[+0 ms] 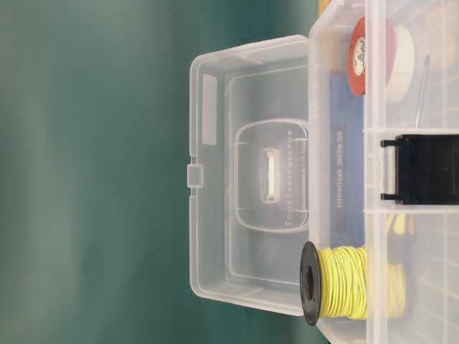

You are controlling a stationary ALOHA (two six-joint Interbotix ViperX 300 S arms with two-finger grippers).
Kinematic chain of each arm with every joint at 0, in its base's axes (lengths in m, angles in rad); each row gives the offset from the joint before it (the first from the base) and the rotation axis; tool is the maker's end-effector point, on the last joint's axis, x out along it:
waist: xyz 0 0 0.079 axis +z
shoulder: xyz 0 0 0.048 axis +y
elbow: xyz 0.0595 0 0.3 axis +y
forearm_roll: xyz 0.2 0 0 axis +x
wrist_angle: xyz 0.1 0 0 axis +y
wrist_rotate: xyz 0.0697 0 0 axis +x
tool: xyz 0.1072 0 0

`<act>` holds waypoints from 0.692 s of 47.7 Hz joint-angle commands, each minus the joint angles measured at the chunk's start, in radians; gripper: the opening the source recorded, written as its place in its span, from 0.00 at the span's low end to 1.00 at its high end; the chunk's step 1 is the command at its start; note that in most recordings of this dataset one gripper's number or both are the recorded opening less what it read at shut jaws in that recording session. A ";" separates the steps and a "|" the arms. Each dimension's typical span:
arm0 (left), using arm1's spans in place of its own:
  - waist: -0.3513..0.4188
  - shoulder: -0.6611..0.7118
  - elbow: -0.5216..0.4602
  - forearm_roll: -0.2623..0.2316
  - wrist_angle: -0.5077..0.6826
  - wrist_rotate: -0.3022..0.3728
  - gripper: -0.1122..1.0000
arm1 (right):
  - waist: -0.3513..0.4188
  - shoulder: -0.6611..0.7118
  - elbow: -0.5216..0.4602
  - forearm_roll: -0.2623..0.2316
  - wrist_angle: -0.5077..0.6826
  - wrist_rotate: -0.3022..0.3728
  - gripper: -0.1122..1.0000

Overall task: Pick the screwdriver from the toolbox among several items.
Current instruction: 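Move the right gripper over the toolbox toward the yellow-black screwdriver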

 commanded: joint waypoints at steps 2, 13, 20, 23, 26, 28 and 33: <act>-0.002 0.009 -0.020 -0.028 -0.014 0.003 0.10 | -0.011 0.020 -0.034 0.000 0.003 -0.008 0.10; -0.003 0.009 -0.020 -0.029 -0.014 0.000 0.10 | -0.041 0.189 -0.213 0.000 0.152 0.009 0.10; 0.000 0.012 -0.020 -0.029 -0.011 0.000 0.10 | -0.094 0.314 -0.350 0.003 0.268 0.028 0.10; 0.002 0.014 -0.020 -0.029 -0.011 0.000 0.10 | -0.115 0.385 -0.423 0.003 0.325 0.040 0.10; 0.003 0.014 -0.020 -0.029 -0.012 0.000 0.10 | -0.132 0.448 -0.485 0.003 0.371 0.054 0.10; 0.006 0.012 -0.020 -0.029 -0.011 0.000 0.10 | -0.141 0.494 -0.525 0.003 0.403 0.061 0.10; 0.014 0.012 -0.020 -0.029 -0.011 0.000 0.10 | -0.170 0.624 -0.635 0.003 0.497 0.097 0.11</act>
